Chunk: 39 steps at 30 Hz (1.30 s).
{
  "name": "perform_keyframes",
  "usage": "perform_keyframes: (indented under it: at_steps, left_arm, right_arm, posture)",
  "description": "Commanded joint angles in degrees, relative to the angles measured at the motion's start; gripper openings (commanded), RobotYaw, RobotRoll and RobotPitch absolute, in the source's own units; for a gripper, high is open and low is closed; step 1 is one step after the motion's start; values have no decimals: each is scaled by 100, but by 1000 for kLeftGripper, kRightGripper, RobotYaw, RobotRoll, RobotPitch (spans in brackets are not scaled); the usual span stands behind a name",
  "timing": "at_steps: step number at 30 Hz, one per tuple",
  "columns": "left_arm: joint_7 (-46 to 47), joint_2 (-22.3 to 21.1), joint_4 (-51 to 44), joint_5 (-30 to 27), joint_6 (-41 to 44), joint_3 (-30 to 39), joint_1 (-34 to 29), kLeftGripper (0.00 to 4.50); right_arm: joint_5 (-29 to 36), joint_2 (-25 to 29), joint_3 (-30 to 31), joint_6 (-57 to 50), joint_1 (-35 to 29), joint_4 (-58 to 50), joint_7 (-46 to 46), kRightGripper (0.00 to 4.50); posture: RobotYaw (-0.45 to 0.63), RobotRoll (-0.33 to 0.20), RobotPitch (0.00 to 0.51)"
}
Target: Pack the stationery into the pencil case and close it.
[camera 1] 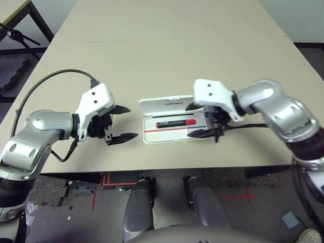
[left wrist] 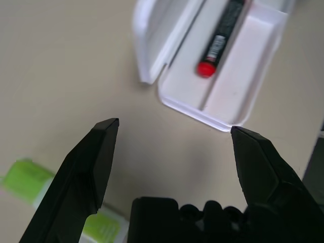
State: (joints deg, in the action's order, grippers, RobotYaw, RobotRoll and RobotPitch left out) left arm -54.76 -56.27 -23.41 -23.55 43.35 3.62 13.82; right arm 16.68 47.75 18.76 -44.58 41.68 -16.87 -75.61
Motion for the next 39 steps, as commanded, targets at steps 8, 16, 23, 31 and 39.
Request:
perform_keyframes:
  at_steps: [8,16,23,31,39]
  left_arm:
    - [1847,586,-43,182,1826,219,369,4500]
    - [3211,1426,409,497,3158,452,937,4500]
    - [3738,1851,619,673,3611,403,951,4500]
    - [3806,2010,1001,647,3657,350,934,4316]
    - [3587,1814,1095,667,3351,173,848,1564]
  right_arm:
    - [912,440,-628,-174,-168,-328,-341,4461]
    - [892,376,-531,-89,-181,-306,-249,4461]
    - [869,389,-513,-67,-217,-331,-179,4461]
    - [885,401,-550,-118,-261,-399,-49,4490]
    - [933,352,-537,-168,-235,-409,67,4500]
  posture:
    - [-52,0,199]
    - [-42,0,200]
    - [-59,0,206]
    - [-79,0,206]
    - [-73,0,206]
